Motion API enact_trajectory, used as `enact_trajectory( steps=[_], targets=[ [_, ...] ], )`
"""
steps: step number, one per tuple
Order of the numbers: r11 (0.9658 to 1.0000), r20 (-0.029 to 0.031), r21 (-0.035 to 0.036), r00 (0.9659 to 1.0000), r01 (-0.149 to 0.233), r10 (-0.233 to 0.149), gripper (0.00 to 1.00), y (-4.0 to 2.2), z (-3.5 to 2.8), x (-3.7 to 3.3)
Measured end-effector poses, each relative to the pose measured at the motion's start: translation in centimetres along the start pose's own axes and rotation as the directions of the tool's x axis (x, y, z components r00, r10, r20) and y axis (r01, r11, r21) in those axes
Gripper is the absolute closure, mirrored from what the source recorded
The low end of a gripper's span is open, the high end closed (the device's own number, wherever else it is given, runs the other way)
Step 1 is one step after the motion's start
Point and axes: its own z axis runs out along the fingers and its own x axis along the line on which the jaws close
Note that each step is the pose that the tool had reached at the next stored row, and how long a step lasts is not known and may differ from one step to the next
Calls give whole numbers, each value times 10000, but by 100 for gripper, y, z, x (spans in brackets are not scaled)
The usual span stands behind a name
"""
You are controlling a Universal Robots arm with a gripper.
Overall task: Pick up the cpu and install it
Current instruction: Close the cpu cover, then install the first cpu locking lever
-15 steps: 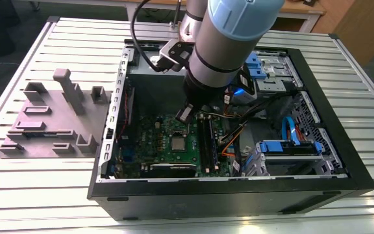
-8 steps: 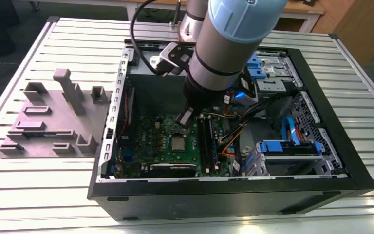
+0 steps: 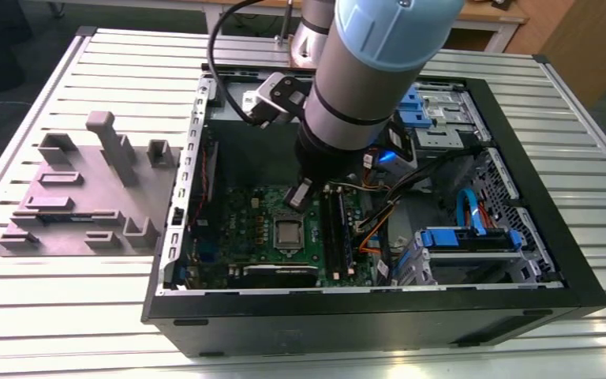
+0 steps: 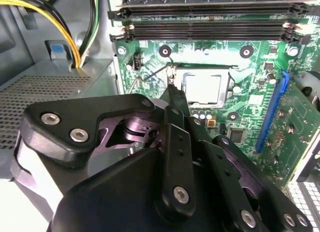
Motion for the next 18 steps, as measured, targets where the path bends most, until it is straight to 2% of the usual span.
enact_trajectory(
  steps=[6,18],
  targets=[
    [10000,-33,3,10000,87,-87,90,12,-1,60],
    [10000,-34,3,10000,92,-92,90,12,-1,60]
  ],
)
